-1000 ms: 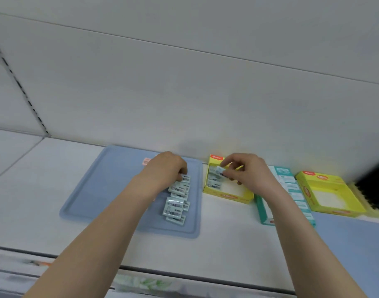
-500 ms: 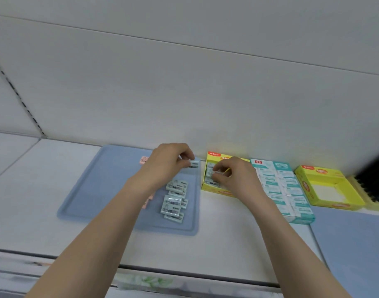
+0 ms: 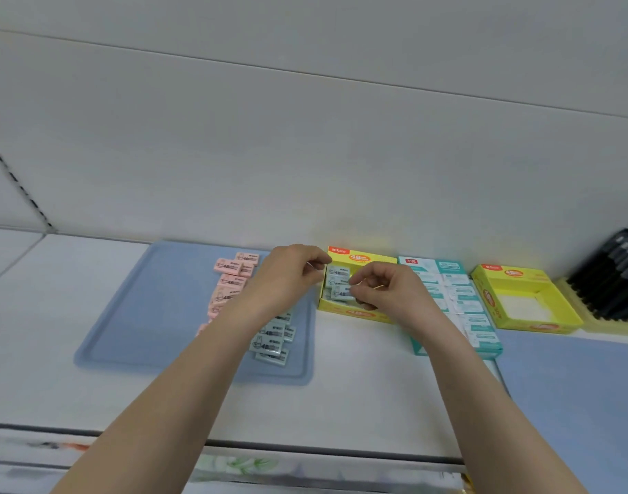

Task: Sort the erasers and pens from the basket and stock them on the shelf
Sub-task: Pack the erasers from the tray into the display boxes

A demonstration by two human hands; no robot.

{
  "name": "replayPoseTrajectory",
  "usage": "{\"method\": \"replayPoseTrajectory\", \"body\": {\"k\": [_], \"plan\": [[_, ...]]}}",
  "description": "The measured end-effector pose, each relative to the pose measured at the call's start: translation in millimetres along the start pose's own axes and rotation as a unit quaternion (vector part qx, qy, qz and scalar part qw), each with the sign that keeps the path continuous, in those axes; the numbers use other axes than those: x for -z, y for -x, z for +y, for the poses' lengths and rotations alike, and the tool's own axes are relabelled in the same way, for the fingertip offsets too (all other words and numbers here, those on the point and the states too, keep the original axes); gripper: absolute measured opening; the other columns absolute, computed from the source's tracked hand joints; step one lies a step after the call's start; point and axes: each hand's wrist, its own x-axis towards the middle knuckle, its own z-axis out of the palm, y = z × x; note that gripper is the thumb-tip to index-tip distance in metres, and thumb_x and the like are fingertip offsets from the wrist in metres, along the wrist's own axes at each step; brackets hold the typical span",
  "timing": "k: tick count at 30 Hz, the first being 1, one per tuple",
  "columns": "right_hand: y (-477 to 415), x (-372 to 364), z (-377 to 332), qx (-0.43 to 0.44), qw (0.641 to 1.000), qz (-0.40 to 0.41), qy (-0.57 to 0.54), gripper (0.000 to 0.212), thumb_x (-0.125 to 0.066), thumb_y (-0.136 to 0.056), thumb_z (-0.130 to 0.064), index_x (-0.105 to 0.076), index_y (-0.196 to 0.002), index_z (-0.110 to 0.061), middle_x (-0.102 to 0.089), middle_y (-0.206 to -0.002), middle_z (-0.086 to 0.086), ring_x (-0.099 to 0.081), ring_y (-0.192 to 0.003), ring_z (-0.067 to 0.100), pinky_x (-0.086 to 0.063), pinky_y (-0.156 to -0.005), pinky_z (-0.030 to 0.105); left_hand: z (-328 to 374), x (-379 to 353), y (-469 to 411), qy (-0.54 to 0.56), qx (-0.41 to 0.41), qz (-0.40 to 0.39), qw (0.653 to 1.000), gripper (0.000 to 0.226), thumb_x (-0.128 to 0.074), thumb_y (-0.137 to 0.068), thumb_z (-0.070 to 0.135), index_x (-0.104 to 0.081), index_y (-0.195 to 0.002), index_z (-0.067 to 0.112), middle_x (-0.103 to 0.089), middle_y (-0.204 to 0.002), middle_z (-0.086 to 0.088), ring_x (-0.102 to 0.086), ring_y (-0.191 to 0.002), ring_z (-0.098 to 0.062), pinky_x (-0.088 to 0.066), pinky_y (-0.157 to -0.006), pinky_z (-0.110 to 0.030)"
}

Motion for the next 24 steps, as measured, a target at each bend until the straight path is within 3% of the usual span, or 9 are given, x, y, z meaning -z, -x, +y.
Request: {"method": "replayPoseTrajectory", "body": {"k": [5,8,11,16,18,20,24], "plan": [[-6.3,-6.0,-1.9,0.013,0.994,0.013,0.110,0.009,-0.080,-0.076,-0.021,-0.075,-0.084,-0.023,-0.072,-0.077,-0.005,-0.065,-0.065,0.011,-0.051,-0.066,0.024,-3.0,1.2,6.1,-0.113,-0.007,-0.088,0.990,0.048,-0.074,-0.082,0.028,-0.062,-0.128,0.025,-0.066,-0.118,0.006,-0.061,-0.103,-0.010,-0.050,-0.092,-0.030],[-9.4,-15.4,-4.1,0.031,0.982,0.011,0.186,0.013,-0.083,-0.074,-0.027,-0.074,-0.084,-0.025,-0.068,-0.077,-0.009,-0.060,-0.066,0.002,-0.042,-0.059,0.014,-0.6,-3.8,6.5,-0.151,-0.016,-0.076,0.986,0.049,-0.074,-0.081,0.033,-0.062,-0.127,0.026,-0.065,-0.117,0.004,-0.060,-0.104,-0.012,-0.046,-0.085,-0.025],[-11.1,-19.9,-4.6,0.039,0.980,0.017,0.196,0.013,-0.083,-0.073,-0.025,-0.074,-0.083,-0.025,-0.065,-0.075,-0.011,-0.058,-0.064,0.000,-0.041,-0.058,0.014,-1.6,-7.0,6.8,-0.151,-0.016,-0.049,0.987,0.049,-0.074,-0.081,0.034,-0.062,-0.127,0.026,-0.065,-0.116,0.005,-0.059,-0.105,-0.010,-0.037,-0.077,-0.019],[-8.9,-14.2,-4.7,0.053,0.978,0.025,0.198,0.006,-0.076,-0.081,-0.026,-0.075,-0.087,-0.026,-0.066,-0.075,-0.015,-0.059,-0.067,-0.002,-0.036,-0.055,0.006,-8.8,-0.9,14.3,-0.091,-0.012,-0.025,0.995,0.051,-0.076,-0.079,0.033,-0.060,-0.128,0.031,-0.066,-0.110,0.010,-0.059,-0.103,-0.007,-0.046,-0.090,-0.026],[-7.8,-13.9,-8.5,0.085,0.975,0.062,0.195,0.007,-0.071,-0.085,-0.021,-0.076,-0.088,-0.025,-0.067,-0.076,-0.014,-0.059,-0.069,-0.001,-0.039,-0.060,0.009,-18.8,12.0,21.3,-0.084,-0.003,0.027,0.996,0.045,-0.074,-0.081,0.030,-0.061,-0.124,0.032,-0.064,-0.105,0.013,-0.058,-0.101,-0.007,-0.046,-0.091,-0.029],[-7.8,-19.6,-16.0,0.121,0.971,0.069,0.196,0.012,-0.068,-0.087,-0.018,-0.076,-0.093,-0.024,-0.071,-0.084,-0.010,-0.063,-0.075,0.005,-0.046,-0.071,0.020,-30.3,28.7,31.3,-0.105,0.011,0.064,0.992,0.034,-0.073,-0.082,0.025,-0.066,-0.115,0.029,-0.066,-0.104,0.011,-0.060,-0.100,-0.009,-0.046,-0.092,-0.032],[-5.7,-49.9,-35.9,0.198,0.949,-0.030,0.244,0.020,-0.065,-0.089,-0.020,-0.074,-0.107,-0.018,-0.074,-0.101,-0.002,-0.065,-0.090,0.013,-0.048,-0.085,0.029,-41.5,47.5,55.0,-0.167,0.049,0.043,0.984,0.022,-0.070,-0.085,0.025,-0.071,-0.107,0.025,-0.069,-0.106,0.008,-0.061,-0.098,-0.010,-0.042,-0.084,-0.025]]}}
